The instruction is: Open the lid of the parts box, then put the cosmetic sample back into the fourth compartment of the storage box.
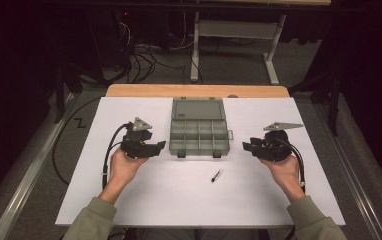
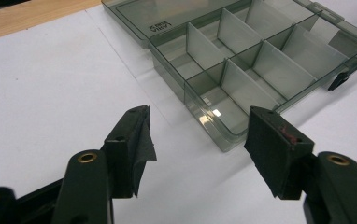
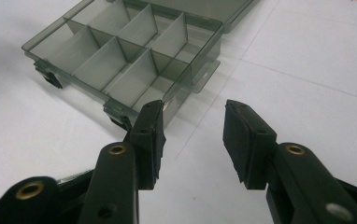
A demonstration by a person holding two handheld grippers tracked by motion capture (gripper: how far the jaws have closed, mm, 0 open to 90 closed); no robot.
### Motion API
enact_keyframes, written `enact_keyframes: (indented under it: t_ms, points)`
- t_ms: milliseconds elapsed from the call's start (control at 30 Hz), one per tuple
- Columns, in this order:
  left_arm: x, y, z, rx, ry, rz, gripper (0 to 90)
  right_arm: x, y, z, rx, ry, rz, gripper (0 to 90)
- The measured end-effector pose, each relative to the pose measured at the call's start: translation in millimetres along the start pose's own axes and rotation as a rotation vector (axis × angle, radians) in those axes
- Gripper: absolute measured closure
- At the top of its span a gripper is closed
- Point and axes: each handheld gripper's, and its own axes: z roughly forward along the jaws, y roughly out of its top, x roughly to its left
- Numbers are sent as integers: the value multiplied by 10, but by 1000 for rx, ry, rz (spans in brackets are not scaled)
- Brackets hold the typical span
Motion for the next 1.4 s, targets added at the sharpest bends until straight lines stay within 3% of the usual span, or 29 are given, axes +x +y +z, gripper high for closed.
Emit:
enact_keyframes:
  t_ms: [467,633,867,1233,1400]
  points:
    - [47,-101,-231,-64,-50,-13,384,15,-193,-71,-25,2,9,566]
    - [53,-139,-280,-79,-57,6,381,-20,-251,-123,-57,2,39,542]
    - [117,-212,-359,-114,-70,-14,381,-29,-336,-194,-102,-9,48,539]
    - [262,-345,-486,-154,-63,-63,368,24,-462,-196,-103,-17,32,530]
    - [262,-371,-571,-168,-62,-52,369,54,-468,-200,-88,-9,42,537]
